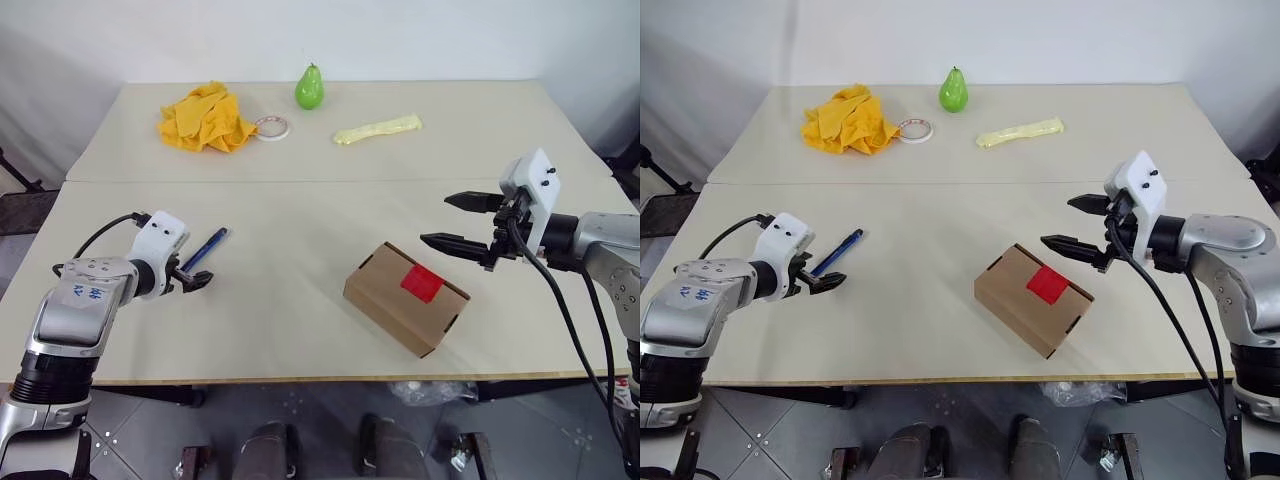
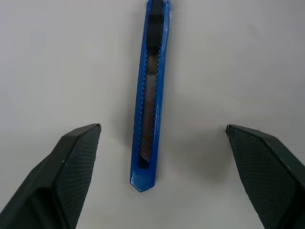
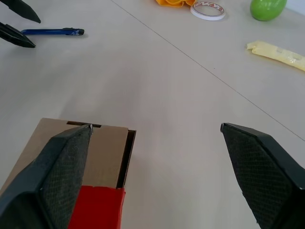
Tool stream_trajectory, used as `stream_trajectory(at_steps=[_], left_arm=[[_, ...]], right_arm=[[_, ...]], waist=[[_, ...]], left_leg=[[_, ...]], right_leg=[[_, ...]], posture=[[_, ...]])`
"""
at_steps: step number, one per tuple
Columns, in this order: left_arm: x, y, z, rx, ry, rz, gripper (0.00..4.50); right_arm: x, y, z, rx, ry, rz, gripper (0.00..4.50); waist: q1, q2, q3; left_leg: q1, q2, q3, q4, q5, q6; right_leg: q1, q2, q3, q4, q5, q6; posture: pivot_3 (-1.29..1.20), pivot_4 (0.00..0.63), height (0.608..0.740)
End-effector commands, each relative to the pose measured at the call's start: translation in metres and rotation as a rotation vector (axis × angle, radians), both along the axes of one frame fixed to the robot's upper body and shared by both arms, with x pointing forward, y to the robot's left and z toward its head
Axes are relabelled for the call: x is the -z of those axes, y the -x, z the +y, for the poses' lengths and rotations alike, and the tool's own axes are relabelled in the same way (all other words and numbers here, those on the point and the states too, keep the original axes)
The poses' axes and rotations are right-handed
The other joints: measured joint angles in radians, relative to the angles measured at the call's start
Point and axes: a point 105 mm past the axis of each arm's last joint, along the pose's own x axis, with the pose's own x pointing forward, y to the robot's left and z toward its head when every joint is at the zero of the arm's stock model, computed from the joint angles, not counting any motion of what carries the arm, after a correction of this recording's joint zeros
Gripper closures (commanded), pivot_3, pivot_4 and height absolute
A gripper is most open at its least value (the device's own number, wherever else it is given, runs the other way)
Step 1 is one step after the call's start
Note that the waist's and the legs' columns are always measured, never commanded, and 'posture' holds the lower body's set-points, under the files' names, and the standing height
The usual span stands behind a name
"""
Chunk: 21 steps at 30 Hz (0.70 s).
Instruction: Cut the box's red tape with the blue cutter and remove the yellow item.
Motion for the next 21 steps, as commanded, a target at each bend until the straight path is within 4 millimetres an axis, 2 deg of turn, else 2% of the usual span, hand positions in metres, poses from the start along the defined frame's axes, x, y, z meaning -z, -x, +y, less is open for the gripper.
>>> stream_trajectory(at_steps=[1, 10, 14, 19, 21], left_arm=[[0.029, 0.005, 0.0, -0.038, 0.105, 0.128, 0.04], [0.037, -0.005, 0.017, -0.119, 0.236, 0.261, 0.04], [0.046, -0.008, 0.024, -0.083, 0.176, 0.303, 0.04], [0.049, -0.012, 0.03, -0.072, 0.122, 0.317, 1.2], [0.05, -0.013, 0.029, -0.059, 0.104, 0.317, 1.2]], right_arm=[[-0.011, 0.003, -0.001, -0.006, 0.006, -0.043, 0.0], [-0.01, 0.001, 0.003, -0.015, 0.0, -0.037, 0.0], [-0.01, 0.0, 0.004, -0.018, -0.001, -0.033, 0.0], [-0.01, 0.0, 0.004, -0.017, 0.001, -0.033, 0.0], [-0.01, 0.0, 0.004, -0.015, 0.002, -0.032, 0.0]], waist=[[0.001, 0.0, 0.0], [0.0, 0.003, -0.002], [-0.001, 0.007, -0.004], [-0.001, 0.013, -0.007], [-0.001, 0.015, -0.009]], left_leg=[[0.0, 0.0, 0.0, 0.0, 0.0, 0.0], [0.007, 0.001, 0.0, 0.001, 0.002, 0.0], [0.009, 0.001, 0.0, 0.0, 0.001, -0.003], [0.01, 0.002, 0.0, 0.0, 0.002, -0.004], [0.01, 0.002, 0.0, 0.0, 0.002, -0.004]], right_leg=[[0.0, 0.0, 0.0, 0.001, 0.0, 0.0], [0.003, 0.0, 0.003, 0.004, 0.0, -0.001], [0.002, 0.0, 0.004, 0.007, 0.0, -0.003], [0.002, 0.0, 0.004, 0.009, 0.0, -0.004], [0.002, 0.0, 0.004, 0.009, 0.0, -0.005]], posture=[[0.0, 0.15, 0.74], [0.0, 0.15, 0.74], [0.0, 0.15, 0.74], [0.0, 0.15, 0.74], [0.0, 0.15, 0.74]])
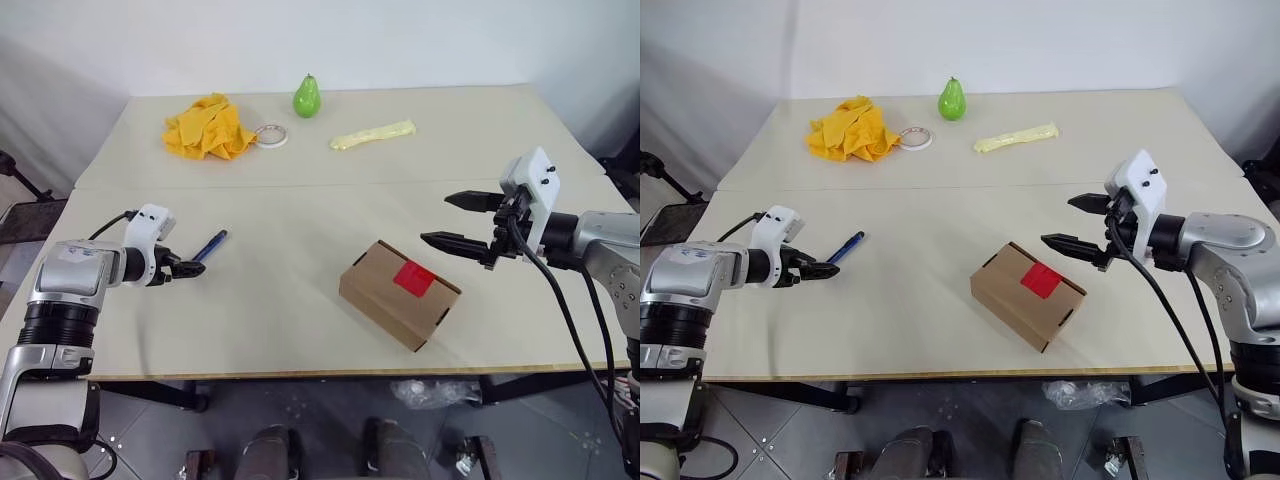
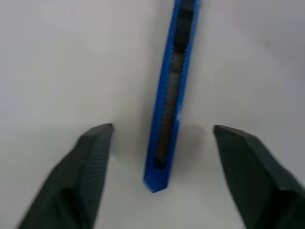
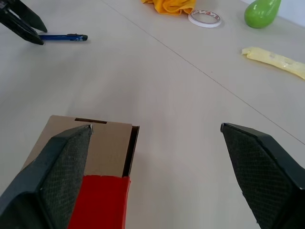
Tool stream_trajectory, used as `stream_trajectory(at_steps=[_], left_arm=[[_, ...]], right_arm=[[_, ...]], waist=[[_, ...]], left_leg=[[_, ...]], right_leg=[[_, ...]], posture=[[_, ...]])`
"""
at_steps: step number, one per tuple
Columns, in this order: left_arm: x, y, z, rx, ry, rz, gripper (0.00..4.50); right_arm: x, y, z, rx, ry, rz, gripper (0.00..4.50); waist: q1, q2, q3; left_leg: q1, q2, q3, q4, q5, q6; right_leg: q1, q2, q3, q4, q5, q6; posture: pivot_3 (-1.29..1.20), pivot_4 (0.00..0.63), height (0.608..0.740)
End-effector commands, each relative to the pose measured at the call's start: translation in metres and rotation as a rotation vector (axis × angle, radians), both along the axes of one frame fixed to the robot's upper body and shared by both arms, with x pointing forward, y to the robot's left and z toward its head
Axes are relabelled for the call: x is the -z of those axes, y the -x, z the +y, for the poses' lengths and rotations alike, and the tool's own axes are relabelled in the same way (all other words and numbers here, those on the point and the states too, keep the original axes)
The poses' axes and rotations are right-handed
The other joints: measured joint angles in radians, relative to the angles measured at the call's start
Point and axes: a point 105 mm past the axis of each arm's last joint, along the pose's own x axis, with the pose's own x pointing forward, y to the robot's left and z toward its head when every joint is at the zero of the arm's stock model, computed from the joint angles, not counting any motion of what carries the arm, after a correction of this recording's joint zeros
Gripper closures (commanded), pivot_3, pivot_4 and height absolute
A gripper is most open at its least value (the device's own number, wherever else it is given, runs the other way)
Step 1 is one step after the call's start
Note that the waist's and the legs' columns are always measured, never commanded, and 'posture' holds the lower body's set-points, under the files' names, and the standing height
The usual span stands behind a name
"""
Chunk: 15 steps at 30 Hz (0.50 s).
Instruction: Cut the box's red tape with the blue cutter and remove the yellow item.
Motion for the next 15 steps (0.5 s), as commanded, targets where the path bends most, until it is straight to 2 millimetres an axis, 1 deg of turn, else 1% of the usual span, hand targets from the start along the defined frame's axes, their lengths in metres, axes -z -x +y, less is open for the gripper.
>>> stream_trajectory(at_steps=[1, 3, 5, 7, 10, 13, 15], left_arm=[[0.0393, 0.0118, 0.0058, -0.014, -0.041, 0.143, 1.2], [0.0398, 0.0103, 0.0063, -0.01, -0.054, 0.143, 1.58], [0.0408, 0.0095, 0.0057, -0.001, -0.061, 0.146, 2.06], [0.0416, 0.0091, 0.0046, 0.012, -0.066, 0.149, 2.06], [0.0419, 0.0089, 0.003, 0.023, -0.07, 0.154, 2.65], [0.0417, 0.0088, 0.0023, 0.031, -0.075, 0.156, 3.5], [0.0414, 0.0087, 0.0015, 0.034, -0.071, 0.159, 3.5]], right_arm=[[-0.0094, 0.0018, 0.0038, -0.016, 0.005, -0.035, 0.0], [-0.0095, 0.0018, 0.0035, -0.015, 0.006, -0.036, 0.0], [-0.01, 0.0017, 0.0033, -0.014, 0.006, -0.037, 0.0], [-0.0101, 0.0015, 0.003, -0.013, 0.008, -0.037, 0.0], [-0.0105, 0.0007, 0.0026, -0.011, 0.009, -0.039, 0.0], [-0.0107, 0.0007, 0.0026, -0.012, 0.009, -0.04, 0.0], [-0.0109, 0.0001, 0.0024, -0.011, 0.008, -0.041, 0.0]], waist=[[0.001, 0.002, -0.001], [0.001, 0.004, -0.002], [0.0, 0.004, -0.002], [0.001, 0.004, -0.003], [0.001, 0.005, -0.003], [0.0, 0.005, -0.003], [0.0, 0.005, -0.003]], left_leg=[[0.0, 0.0, 0.0, 0.0, 0.0, 0.0], [0.0, 0.0, 0.0, 0.0, 0.0, 0.0], [0.0, 0.0, 0.0, 0.0, 0.0, 0.001], [0.0, 0.0, 0.0, 0.0, 0.0, 0.001], [0.0, 0.0, 0.0, 0.0, 0.001, 0.002], [0.0, 0.0, 0.0, 0.0, 0.002, 0.003], [0.0, 0.0, 0.0, 0.0, 0.003, 0.005]], right_leg=[[0.0, 0.0, 0.0, 0.0, 0.0, 0.0], [0.0, 0.0, 0.0, 0.0, 0.0, 0.0], [0.0, 0.0, 0.0, 0.001, 0.0, 0.0], [0.0, 0.0, 0.0, 0.001, 0.0, 0.0], [0.0, 0.0, 0.0, 0.001, 0.0, 0.0], [0.0, 0.0, 0.0, 0.001, 0.0, 0.0], [0.0, 0.0, 0.0, 0.0, 0.0, 0.0]], posture=[[0.0, 0.15, 0.74], [0.0, 0.15, 0.74], [0.0, 0.15, 0.74], [0.0, 0.15, 0.74], [0.0, 0.15, 0.74], [0.0, 0.15, 0.74], [0.0, 0.15, 0.74]])
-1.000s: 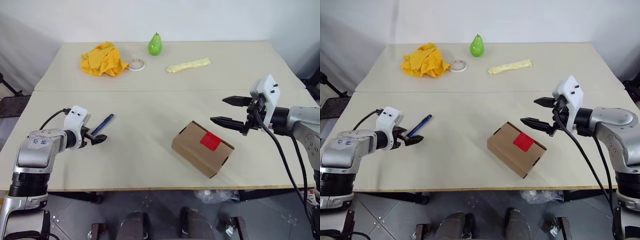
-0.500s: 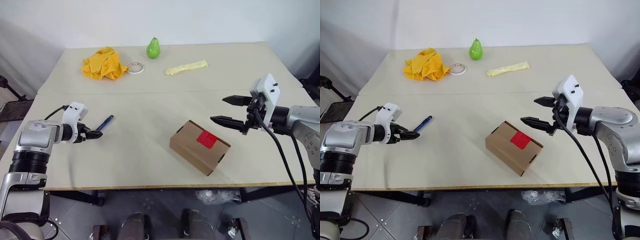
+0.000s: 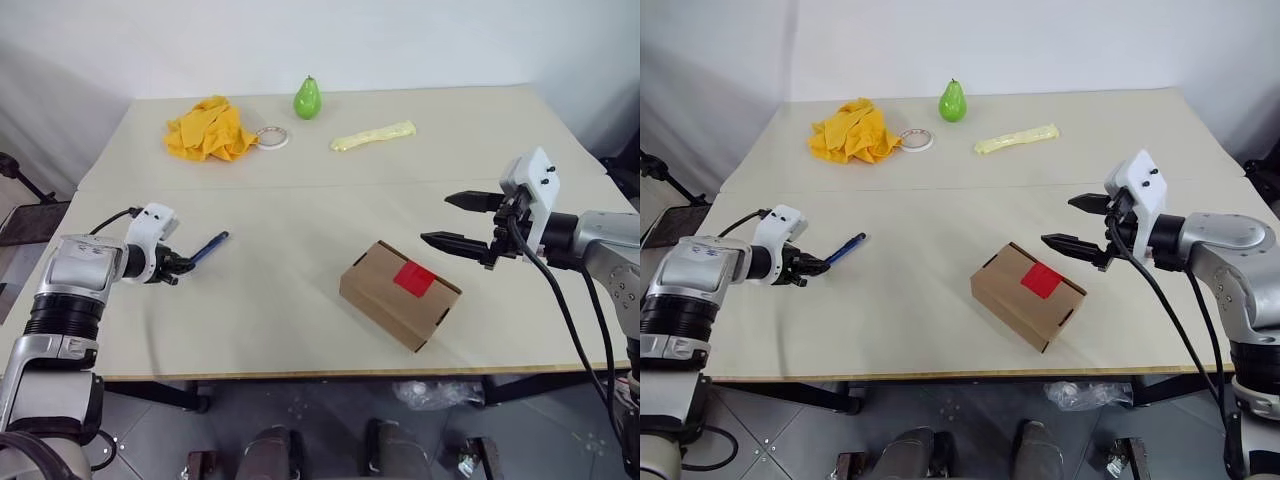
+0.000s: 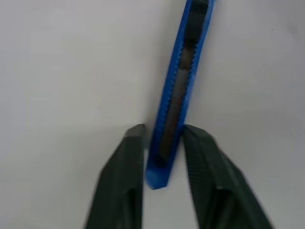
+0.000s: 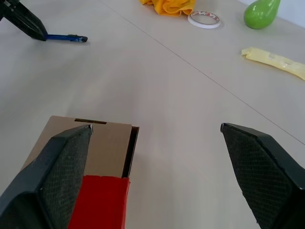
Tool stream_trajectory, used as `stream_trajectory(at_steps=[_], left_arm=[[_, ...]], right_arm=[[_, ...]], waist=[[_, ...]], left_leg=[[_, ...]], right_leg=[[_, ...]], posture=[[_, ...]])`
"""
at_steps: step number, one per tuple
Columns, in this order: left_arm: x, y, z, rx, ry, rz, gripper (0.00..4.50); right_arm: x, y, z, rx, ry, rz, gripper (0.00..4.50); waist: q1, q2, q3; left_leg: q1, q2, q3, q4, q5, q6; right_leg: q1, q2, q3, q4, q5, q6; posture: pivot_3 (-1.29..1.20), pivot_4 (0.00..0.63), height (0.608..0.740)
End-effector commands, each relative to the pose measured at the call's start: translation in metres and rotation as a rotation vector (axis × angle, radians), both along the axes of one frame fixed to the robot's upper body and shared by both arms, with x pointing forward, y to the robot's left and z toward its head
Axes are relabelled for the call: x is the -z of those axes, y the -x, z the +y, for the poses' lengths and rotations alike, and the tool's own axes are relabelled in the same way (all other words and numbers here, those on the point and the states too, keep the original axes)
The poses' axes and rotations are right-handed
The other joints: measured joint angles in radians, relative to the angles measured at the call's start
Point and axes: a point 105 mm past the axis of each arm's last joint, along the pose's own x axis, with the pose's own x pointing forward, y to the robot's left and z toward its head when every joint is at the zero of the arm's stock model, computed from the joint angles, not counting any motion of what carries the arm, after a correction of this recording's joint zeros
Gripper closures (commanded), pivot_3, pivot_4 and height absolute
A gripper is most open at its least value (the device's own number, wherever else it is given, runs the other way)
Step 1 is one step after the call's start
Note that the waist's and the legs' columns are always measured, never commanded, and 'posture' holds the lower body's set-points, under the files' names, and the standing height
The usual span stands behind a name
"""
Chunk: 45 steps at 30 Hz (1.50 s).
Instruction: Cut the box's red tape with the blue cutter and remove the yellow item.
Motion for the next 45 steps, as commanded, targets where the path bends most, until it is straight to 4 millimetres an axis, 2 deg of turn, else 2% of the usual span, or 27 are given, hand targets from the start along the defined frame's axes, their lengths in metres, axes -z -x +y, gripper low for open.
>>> stream_trajectory(at_steps=[1, 3, 4, 16, 18, 21, 25, 29, 33, 36, 42, 45], left_arm=[[0.04, 0.015, -0.002, -0.008, -0.001, 0.153, 3.5], [0.039, 0.015, -0.002, 0.0, -0.007, 0.155, 3.5], [0.039, 0.015, -0.002, 0.006, -0.01, 0.155, 3.89], [0.034, 0.021, -0.007, 0.12, -0.105, 0.16, 3.89], [0.032, 0.026, -0.011, 0.176, -0.113, 0.16, 4.08], [0.028, 0.039, -0.02, 0.28, -0.1, 0.161, 4.08], [0.011, 0.062, -0.047, 0.533, -0.043, 0.058, 4.08], [-0.004, 0.071, -0.059, 0.668, -0.039, -0.095, 4.08], [-0.002, 0.083, -0.063, 0.786, -0.084, -0.128, 4.08], [0.0, 0.093, -0.07, 0.875, -0.084, -0.16, 4.08], [0.01, 0.098, -0.065, 0.953, -0.192, -0.186, 4.08], [0.012, 0.098, -0.071, 0.985, -0.237, -0.21, 4.08]], right_arm=[[-0.011, 0.0, 0.003, -0.012, 0.008, -0.043, 0.0], [-0.011, 0.0, 0.003, -0.012, 0.008, -0.044, 0.0], [-0.011, 0.0, 0.003, -0.013, 0.008, -0.045, 0.0], [-0.013, 0.001, 0.005, -0.019, 0.01, -0.059, 0.0], [-0.016, 0.003, 0.007, -0.028, 0.015, -0.068, 0.0], [-0.021, 0.008, 0.013, -0.055, 0.023, -0.085, 0.0], [-0.03, 0.018, 0.037, -0.137, 0.043, -0.113, 0.0], [-0.026, 0.032, 0.077, -0.259, 0.064, -0.104, 0.0], [-0.01, 0.045, 0.112, -0.38, 0.109, -0.071, 0.0], [0.01, 0.053, 0.142, -0.456, 0.109, -0.041, 0.0], [0.05, 0.043, 0.167, -0.439, 0.256, 0.014, 0.0], [0.064, 0.043, 0.183, -0.439, 0.3, 0.041, 0.0]], waist=[[0.0, 0.0, 0.0], [0.0, 0.0, 0.0], [0.0, 0.0, 0.0], [-0.002, 0.0, 0.0], [-0.004, 0.0, 0.0], [-0.012, 0.0, 0.0], [-0.027, 0.0, 0.0], [-0.029, -0.004, 0.002], [-0.025, -0.011, 0.006], [-0.028, -0.012, 0.006], [-0.029, -0.012, 0.006], [-0.033, -0.012, 0.006]], left_leg=[[0.0, 0.0, 0.0, 0.0, 0.0, 0.0], [0.0, 0.0, 0.0, 0.0, 0.0, 0.0], [0.0, 0.0, 0.0, 0.0, 0.0, 0.0], [-0.001, 0.0, 0.002, 0.0, -0.003, 0.001], [-0.001, 0.0, 0.004, 0.0, -0.003, 0.001], [-0.001, 0.0, 0.006, -0.001, -0.004, -0.002], [-0.002, 0.001, 0.009, -0.001, -0.007, -0.001], [-0.002, 0.003, 0.013, -0.001, -0.009, 0.0], [-0.005, 0.004, 0.014, -0.001, -0.01, -0.001], [-0.014, 0.003, 0.015, 0.002, -0.01, 0.0], [-0.017, 0.001, 0.018, 0.003, -0.01, 0.0], [-0.017, 0.001, 0.019, 0.004, -0.01, 0.0]], right_leg=[[0.0, 0.0, 0.0, 0.0, 0.0, 0.0], [0.0, 0.0, 0.0, 0.0, 0.0, 0.0], [0.0, 0.0, 0.0, 0.0, 0.0, 0.0], [-0.001, 0.0, 0.0, -0.003, 0.0, 0.0], [-0.001, 0.0, 0.0, -0.004, 0.0, 0.0], [-0.002, 0.0, 0.0, -0.005, 0.0, 0.001], [-0.003, 0.0, -0.001, -0.004, 0.0, 0.001], [-0.004, 0.0, -0.001, -0.007, 0.0, 0.001], [-0.007, 0.0, -0.002, -0.007, 0.0, 0.001], [-0.016, 0.0, -0.001, -0.006, 0.0, 0.002], [-0.019, 0.0, -0.008, -0.006, 0.001, 0.002], [-0.019, 0.0, -0.008, -0.006, 0.001, 0.002]], posture=[[0.0, 0.15, 0.74], [0.0, 0.15, 0.74], [0.0, 0.15, 0.74], [0.0, 0.15, 0.74], [0.0, 0.15, 0.74], [0.0, 0.15, 0.74], [0.0, 0.15, 0.74], [0.0, 0.15, 0.74], [0.0, 0.15, 0.74], [0.0, 0.15, 0.74], [0.0, 0.15, 0.74], [0.0, 0.15, 0.74]])
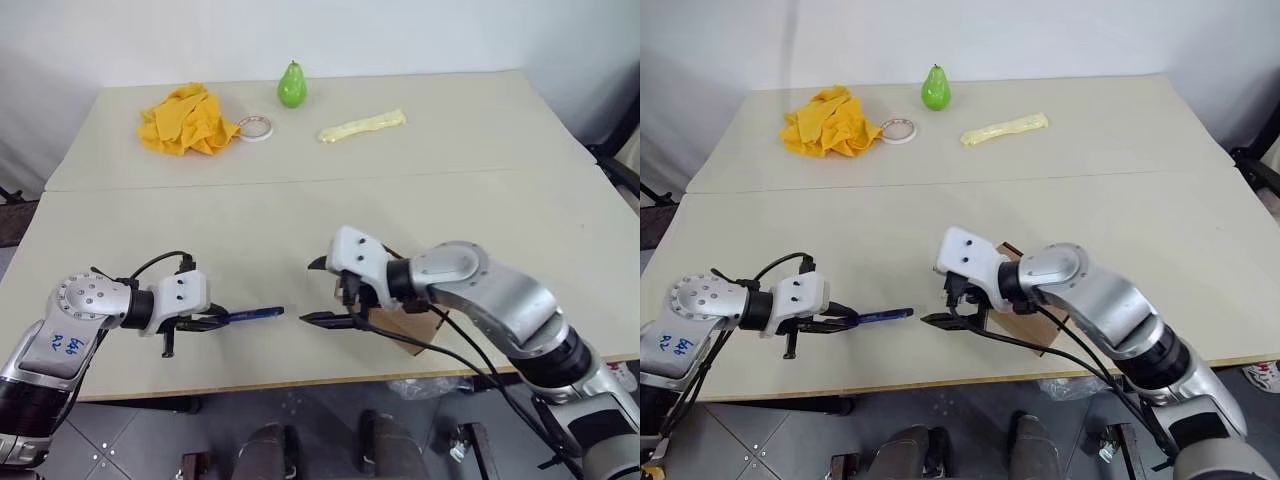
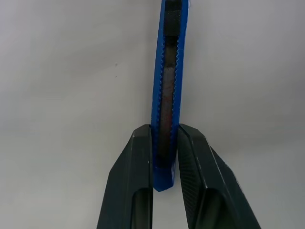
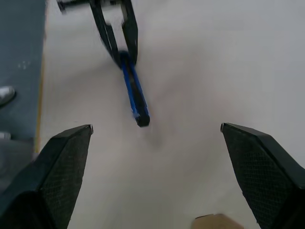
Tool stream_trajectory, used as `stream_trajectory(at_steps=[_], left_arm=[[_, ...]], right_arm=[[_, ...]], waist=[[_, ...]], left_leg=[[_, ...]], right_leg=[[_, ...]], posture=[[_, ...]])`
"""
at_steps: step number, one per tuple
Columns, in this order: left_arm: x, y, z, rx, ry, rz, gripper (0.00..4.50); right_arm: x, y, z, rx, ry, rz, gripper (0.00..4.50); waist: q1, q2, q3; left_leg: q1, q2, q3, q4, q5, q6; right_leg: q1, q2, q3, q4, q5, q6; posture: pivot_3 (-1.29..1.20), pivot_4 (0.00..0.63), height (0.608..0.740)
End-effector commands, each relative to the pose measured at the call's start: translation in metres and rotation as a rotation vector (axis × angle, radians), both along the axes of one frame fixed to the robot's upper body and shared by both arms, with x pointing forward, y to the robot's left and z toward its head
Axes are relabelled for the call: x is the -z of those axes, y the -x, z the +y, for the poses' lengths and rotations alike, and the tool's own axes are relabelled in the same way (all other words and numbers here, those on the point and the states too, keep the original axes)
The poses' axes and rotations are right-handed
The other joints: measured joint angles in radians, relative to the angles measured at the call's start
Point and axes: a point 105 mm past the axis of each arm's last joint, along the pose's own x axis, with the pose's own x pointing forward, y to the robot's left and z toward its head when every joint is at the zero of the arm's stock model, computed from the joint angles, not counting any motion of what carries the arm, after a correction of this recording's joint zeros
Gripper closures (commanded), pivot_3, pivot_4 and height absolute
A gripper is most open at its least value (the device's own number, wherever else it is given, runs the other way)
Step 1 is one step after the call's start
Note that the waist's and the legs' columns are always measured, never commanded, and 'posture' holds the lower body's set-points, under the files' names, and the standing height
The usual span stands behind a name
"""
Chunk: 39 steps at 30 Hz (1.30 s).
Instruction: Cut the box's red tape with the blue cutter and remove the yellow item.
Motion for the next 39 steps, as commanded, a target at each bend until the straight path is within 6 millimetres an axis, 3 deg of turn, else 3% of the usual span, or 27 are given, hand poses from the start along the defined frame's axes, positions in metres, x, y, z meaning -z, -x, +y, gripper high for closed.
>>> stream_trajectory(at_steps=[1, 3, 6, 11, 17, 29, 39], left_arm=[[0.009, 0.006, -0.009, 0.053, -0.056, -0.021, 4.08], [0.011, 0.007, -0.011, 0.065, -0.079, -0.034, 4.08], [0.014, 0.011, -0.014, 0.07, -0.09, -0.03, 4.08], [0.017, 0.017, -0.019, 0.06, -0.075, 0.001, 4.08], [0.02, 0.019, -0.021, 0.061, -0.082, 0.014, 4.08], [0.023, 0.021, -0.02, 0.05, -0.096, 0.042, 4.08], [0.021, 0.019, -0.024, 0.062, -0.105, 0.042, 4.08]], right_arm=[[0.006, 0.001, 0.019, -0.009, 0.025, -0.026, 0.0], [0.01, 0.001, 0.026, -0.015, 0.033, -0.033, 0.0], [0.014, -0.001, 0.033, -0.018, 0.034, -0.047, 0.6], [0.014, 0.003, 0.041, -0.056, 0.009, -0.027, 2.41], [0.025, -0.002, 0.039, -0.063, 0.099, -0.064, 4.46], [0.041, 0.007, 0.046, -0.154, 0.15, -0.042, 4.46], [0.054, 0.001, 0.058, -0.147, 0.129, -0.01, 4.46]], waist=[[-0.002, 0.0, 0.0], [0.0, 0.0, 0.0], [0.002, 0.0, 0.0], [0.002, 0.0, 0.0], [0.001, 0.0, 0.0], [0.0, 0.0, 0.0], [-0.001, 0.0, -0.001]], left_leg=[[0.0, 0.0, 0.0, 0.0, 0.0, 0.0], [0.001, 0.0, 0.0, 0.0, 0.0, 0.0], [0.0, 0.0, 0.0, 0.003, 0.0, 0.0], [0.0, 0.001, 0.0, 0.006, -0.001, 0.0], [0.0, 0.001, 0.0, 0.008, -0.001, 0.0], [0.0, 0.002, 0.0, 0.01, -0.001, 0.0], [0.001, 0.002, 0.0, 0.011, -0.001, 0.0]], right_leg=[[0.0, 0.0, 0.0, 0.001, 0.0, 0.0], [0.0, 0.0, 0.0, 0.003, 0.0, 0.0], [0.0, 0.0, 0.0, 0.003, 0.0, 0.0], [0.0, 0.0, 0.0, 0.005, 0.0, 0.0], [0.0, 0.0, 0.0, 0.006, 0.0, 0.0], [0.0, 0.0, 0.001, 0.009, 0.0, 0.0], [0.0, 0.0, 0.001, 0.01, 0.0, 0.0]], posture=[[0.0, 0.15, 0.74], [0.0, 0.15, 0.74], [0.0, 0.15, 0.74], [0.0, 0.15, 0.74], [0.0, 0.15, 0.74], [0.0, 0.15, 0.74], [0.0, 0.15, 0.74]])
